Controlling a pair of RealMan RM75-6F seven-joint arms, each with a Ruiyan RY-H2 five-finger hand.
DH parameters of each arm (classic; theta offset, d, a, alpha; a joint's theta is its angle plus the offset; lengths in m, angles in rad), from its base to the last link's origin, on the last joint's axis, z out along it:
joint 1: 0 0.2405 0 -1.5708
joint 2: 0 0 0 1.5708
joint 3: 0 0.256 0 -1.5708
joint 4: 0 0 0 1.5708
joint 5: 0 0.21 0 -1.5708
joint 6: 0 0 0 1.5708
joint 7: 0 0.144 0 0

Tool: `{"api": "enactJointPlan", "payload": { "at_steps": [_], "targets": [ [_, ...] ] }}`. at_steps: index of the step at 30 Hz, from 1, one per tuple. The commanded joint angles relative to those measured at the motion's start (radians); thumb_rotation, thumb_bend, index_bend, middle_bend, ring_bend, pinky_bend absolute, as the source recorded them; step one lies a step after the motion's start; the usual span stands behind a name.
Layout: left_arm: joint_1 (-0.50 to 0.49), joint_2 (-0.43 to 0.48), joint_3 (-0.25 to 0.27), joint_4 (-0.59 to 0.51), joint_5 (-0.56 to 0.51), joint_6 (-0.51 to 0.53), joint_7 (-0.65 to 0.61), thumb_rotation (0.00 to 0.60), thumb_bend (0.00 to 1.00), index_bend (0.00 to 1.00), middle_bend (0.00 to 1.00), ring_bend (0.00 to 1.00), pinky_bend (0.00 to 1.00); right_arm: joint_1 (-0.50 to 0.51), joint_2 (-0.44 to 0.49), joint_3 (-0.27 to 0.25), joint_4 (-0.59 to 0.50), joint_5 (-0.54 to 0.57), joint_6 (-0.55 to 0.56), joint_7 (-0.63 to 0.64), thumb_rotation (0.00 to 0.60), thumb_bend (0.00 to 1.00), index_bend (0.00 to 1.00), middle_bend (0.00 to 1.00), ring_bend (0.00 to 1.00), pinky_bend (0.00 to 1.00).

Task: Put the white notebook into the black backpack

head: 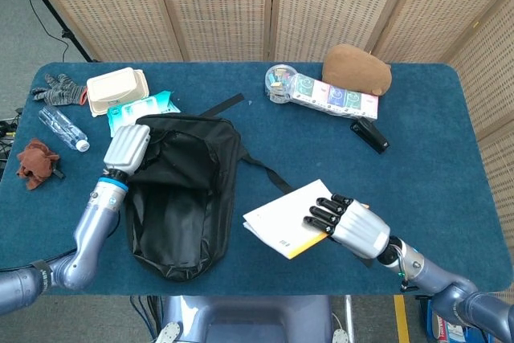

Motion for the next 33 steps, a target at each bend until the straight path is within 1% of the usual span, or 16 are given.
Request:
{"api": "enactJointPlan", "payload": {
  "at_steps": [1, 4, 7, 10, 13, 16, 20, 25, 33],
  "targets": [
    [-0.084, -0.066, -0.053, 0.012, -0.13, 0.014, 0.083, 0.6, 0.89, 0.76, 0.74, 0.64, 0.76, 0.019, -0.011, 0.002, 0.001, -0.008, -0.002, 0.014, 0.6, 0.61, 0.64, 0.57, 0.48, 0.71],
    [-0.139, -0.121, -0.094, 0.026, -0.198, 0.046, 0.112, 0.6, 0.9, 0.76, 0.74, 0.64, 0.77, 0.036, -0.019, 0.004, 0.01, -0.009, -0.003, 0.033, 0.6, 0.61, 0.64, 0.57, 0.48, 0.71],
    [-0.207, -0.187, -0.131, 0.071, -0.259, 0.086, 0.157, 0.6, 0.9, 0.76, 0.74, 0.64, 0.77, 0.042, -0.031, 0.008, 0.025, 0.0, 0.008, 0.054, 0.6, 0.61, 0.64, 0.57, 0.48, 0.71],
    [-0.266, -0.24, -0.173, 0.104, -0.32, 0.093, 0.17, 0.6, 0.9, 0.76, 0.74, 0.64, 0.77, 0.048, -0.041, 0.011, 0.044, 0.008, 0.013, 0.068, 0.6, 0.61, 0.64, 0.57, 0.48, 0.71],
    [-0.319, -0.285, -0.194, 0.142, -0.354, 0.096, 0.181, 0.6, 0.9, 0.76, 0.74, 0.64, 0.77, 0.057, -0.051, 0.015, 0.064, 0.017, 0.014, 0.084, 0.6, 0.61, 0.64, 0.57, 0.48, 0.71],
    [-0.364, -0.334, -0.194, 0.165, -0.355, 0.104, 0.186, 0.6, 0.9, 0.76, 0.74, 0.64, 0.77, 0.079, -0.069, 0.018, 0.077, 0.013, 0.015, 0.1, 0.6, 0.61, 0.64, 0.57, 0.48, 0.71],
    [-0.371, -0.348, -0.183, 0.164, -0.345, 0.112, 0.167, 0.6, 0.9, 0.76, 0.74, 0.64, 0.77, 0.101, -0.099, 0.014, 0.104, 0.009, 0.016, 0.117, 0.6, 0.61, 0.64, 0.57, 0.48, 0.71],
    [-0.358, -0.333, -0.169, 0.139, -0.332, 0.106, 0.142, 0.6, 0.9, 0.76, 0.74, 0.64, 0.77, 0.128, -0.145, 0.007, 0.141, 0.001, 0.023, 0.144, 0.6, 0.61, 0.64, 0.57, 0.48, 0.71],
    [-0.321, -0.272, -0.136, 0.075, -0.274, 0.061, 0.076, 0.6, 0.9, 0.76, 0.74, 0.64, 0.77, 0.173, -0.242, -0.003, 0.232, 0.004, 0.023, 0.185, 0.6, 0.61, 0.64, 0.57, 0.48, 0.71]
  ]
}}
